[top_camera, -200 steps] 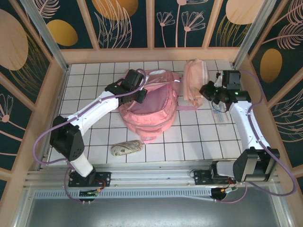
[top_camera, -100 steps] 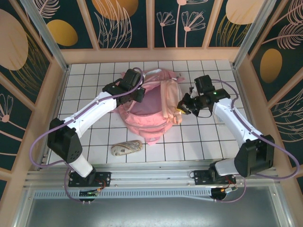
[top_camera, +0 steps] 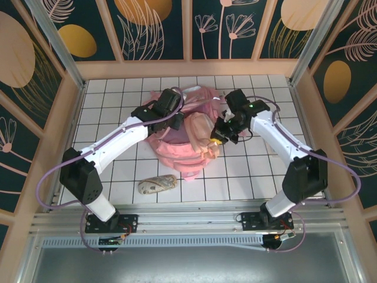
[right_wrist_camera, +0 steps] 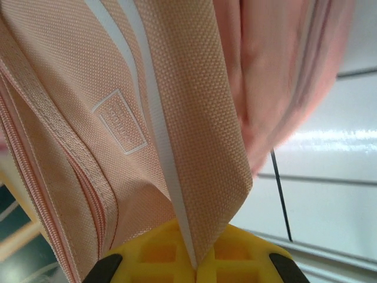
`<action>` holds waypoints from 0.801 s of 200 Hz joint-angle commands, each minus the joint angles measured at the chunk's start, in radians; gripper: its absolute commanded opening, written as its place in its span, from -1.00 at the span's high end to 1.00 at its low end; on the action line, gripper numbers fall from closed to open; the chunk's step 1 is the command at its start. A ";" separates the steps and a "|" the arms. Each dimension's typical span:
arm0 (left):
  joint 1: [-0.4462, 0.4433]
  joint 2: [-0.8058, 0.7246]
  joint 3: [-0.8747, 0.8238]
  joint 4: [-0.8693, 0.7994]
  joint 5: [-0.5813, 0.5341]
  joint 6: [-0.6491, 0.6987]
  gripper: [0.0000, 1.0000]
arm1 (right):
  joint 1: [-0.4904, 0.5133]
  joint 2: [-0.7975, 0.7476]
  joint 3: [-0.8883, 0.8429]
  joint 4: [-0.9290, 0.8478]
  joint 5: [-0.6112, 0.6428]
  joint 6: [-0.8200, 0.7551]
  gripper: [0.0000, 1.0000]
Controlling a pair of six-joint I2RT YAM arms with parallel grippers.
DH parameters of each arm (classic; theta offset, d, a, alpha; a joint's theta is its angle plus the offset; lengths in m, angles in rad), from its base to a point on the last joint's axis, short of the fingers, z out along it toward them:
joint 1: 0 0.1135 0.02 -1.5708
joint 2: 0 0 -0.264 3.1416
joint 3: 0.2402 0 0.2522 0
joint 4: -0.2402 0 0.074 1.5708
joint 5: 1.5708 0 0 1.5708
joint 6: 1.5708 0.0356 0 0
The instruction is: Pack the student bag
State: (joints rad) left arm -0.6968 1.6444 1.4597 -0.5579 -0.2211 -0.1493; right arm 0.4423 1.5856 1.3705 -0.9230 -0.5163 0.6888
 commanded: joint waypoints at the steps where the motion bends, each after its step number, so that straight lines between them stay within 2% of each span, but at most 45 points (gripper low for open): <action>1: -0.046 -0.107 0.016 0.121 0.027 -0.001 1.00 | -0.002 0.087 0.044 0.240 0.045 0.119 1.00; 37: -0.073 -0.126 0.012 0.121 0.075 -0.023 1.00 | 0.027 0.212 0.029 0.581 0.058 0.332 1.00; 56: -0.076 -0.113 0.009 0.128 0.102 -0.037 1.00 | 0.062 0.269 0.041 0.734 0.052 0.393 1.00; 69: -0.076 -0.115 -0.009 0.156 0.112 -0.051 1.00 | 0.086 0.304 0.023 0.848 0.030 0.422 0.49; 79: -0.076 -0.109 -0.013 0.163 0.114 -0.055 1.00 | 0.094 0.326 0.009 0.898 -0.028 0.433 0.23; 95: -0.074 -0.091 -0.003 0.135 0.074 -0.045 1.00 | 0.099 0.273 0.004 0.771 0.007 0.353 -0.08; 121: -0.064 -0.090 -0.016 0.110 -0.010 -0.035 1.00 | 0.088 0.112 0.083 0.348 0.189 0.140 -0.53; 140: -0.046 -0.088 -0.023 0.107 -0.024 -0.028 1.00 | 0.053 -0.010 0.072 0.181 0.270 0.077 -0.56; 144: -0.045 -0.087 -0.025 0.110 -0.024 -0.025 1.00 | 0.039 -0.041 0.060 0.164 0.280 0.068 -0.66; 160: -0.044 -0.083 -0.028 0.112 -0.017 -0.019 1.00 | -0.048 -0.143 0.008 0.092 0.341 0.014 -0.77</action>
State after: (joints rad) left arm -0.7517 1.5921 1.4281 -0.5625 -0.2150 -0.1776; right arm 0.5034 1.6180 1.3972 -0.6147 -0.3229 0.8394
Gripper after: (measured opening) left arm 0.084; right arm 0.854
